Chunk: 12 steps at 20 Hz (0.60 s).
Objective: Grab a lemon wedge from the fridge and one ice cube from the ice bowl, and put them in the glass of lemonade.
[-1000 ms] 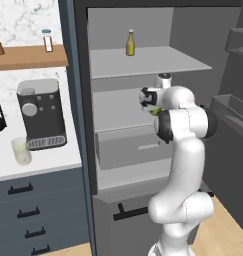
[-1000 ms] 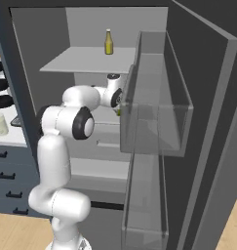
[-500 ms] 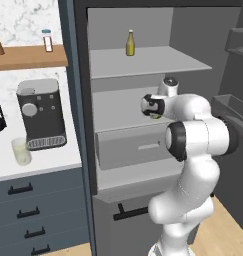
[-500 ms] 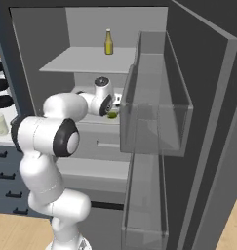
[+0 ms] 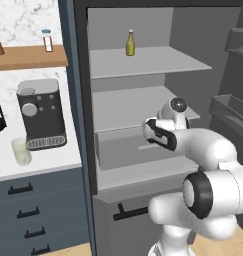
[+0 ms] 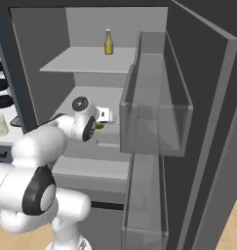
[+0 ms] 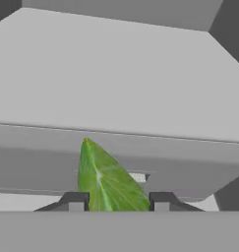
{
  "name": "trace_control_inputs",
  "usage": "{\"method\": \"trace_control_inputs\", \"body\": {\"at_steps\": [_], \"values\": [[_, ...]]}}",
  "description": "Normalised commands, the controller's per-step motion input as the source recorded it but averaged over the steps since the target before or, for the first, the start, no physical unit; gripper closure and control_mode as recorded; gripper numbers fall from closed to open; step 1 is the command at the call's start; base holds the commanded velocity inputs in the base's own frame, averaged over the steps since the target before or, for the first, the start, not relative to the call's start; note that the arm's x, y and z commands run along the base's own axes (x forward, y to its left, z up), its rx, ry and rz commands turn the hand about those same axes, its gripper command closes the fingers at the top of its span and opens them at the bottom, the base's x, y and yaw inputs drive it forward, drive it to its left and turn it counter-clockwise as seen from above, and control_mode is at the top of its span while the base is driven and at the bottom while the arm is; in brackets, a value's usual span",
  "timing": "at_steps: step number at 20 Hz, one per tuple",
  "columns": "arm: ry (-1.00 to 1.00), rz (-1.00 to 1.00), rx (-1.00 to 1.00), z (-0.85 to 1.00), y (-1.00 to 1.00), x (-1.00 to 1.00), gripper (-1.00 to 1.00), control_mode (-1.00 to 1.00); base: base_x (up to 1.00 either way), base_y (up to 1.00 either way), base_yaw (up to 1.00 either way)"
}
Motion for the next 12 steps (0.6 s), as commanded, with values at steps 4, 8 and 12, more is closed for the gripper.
{"method": "trace_control_inputs", "body": {"at_steps": [4, 8, 12], "values": [[-0.06, 0.00, 0.00, 0.78, 0.01, -1.00, 1.00, -1.00, 0.00, 0.00, 0.00], [-0.03, 0.00, 0.00, 0.61, 0.02, -1.00, 1.00, -1.00, 0.00, 0.00, 0.00], [0.00, 0.03, 0.00, 0.50, 0.08, -1.00, 1.00, -1.00, 0.00, 0.00, 0.00]]}}
